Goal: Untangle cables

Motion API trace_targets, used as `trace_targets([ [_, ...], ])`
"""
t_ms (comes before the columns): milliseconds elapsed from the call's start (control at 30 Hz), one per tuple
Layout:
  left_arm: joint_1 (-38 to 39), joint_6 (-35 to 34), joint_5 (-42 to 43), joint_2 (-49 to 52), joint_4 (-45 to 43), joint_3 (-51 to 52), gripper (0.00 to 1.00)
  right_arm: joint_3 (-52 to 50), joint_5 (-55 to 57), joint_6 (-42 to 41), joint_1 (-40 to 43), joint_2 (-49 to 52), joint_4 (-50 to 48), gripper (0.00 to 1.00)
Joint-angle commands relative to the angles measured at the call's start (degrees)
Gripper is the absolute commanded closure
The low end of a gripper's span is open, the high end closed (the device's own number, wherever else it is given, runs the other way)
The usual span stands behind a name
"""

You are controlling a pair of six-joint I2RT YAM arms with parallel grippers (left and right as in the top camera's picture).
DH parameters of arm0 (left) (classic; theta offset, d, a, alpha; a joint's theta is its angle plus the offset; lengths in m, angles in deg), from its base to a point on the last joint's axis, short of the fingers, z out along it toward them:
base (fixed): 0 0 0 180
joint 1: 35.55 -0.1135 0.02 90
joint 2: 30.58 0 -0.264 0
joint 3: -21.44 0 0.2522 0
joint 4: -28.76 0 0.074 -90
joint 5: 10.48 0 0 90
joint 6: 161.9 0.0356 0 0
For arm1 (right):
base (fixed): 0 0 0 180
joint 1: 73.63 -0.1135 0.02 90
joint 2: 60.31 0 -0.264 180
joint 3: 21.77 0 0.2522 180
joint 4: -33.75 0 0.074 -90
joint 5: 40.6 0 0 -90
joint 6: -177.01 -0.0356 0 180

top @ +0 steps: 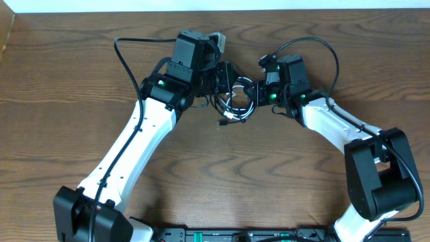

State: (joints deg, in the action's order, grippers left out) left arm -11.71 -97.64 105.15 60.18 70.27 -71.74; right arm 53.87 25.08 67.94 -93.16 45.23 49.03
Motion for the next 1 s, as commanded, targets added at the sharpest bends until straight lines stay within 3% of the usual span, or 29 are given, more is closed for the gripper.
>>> trace_targets([
  [0, 0.1, -0.5, 0.2, -0.2, 0.6, -0.7, 0.92, 0.7, 0.6, 0.7, 0.8, 0.0, -0.5, 0.99],
  [167, 0.1, -0.5, -13.6, 0.7, 7.3, -0.6, 0.92, 0.7, -3.0, 0.7, 4.3, -7.6, 2.5, 0.99],
  [367, -2.7, -0.5, -25.3, 4.0, 14.1, -0.5, 0.93, 0.7, 2.0, -0.7, 13.5, -20.1, 16.3, 0.99],
  [600, -7.8, -0.4, -24.3, 6.9, 17.4, -0.5, 0.93, 0.7, 4.5, -3.6, 19.9, -21.6, 29.0, 0.99],
  [767, -7.0, 9.4, -10.3, 7.3, 16.2, -0.5, 0.92, 0.7, 2.4, 0.8, 15.5, -19.6, 30.4, 0.99],
  [833, -6.0, 11.0, -6.7, 7.3, 15.0, -0.5, 0.83, 0.7, 0.1, 3.0, 12.7, -18.4, 29.0, 0.99],
  [967, -5.5, 10.8, -6.6, 7.3, 13.9, -0.5, 0.46, 0.7, -0.7, 6.4, 9.4, -17.7, 28.0, 0.99],
])
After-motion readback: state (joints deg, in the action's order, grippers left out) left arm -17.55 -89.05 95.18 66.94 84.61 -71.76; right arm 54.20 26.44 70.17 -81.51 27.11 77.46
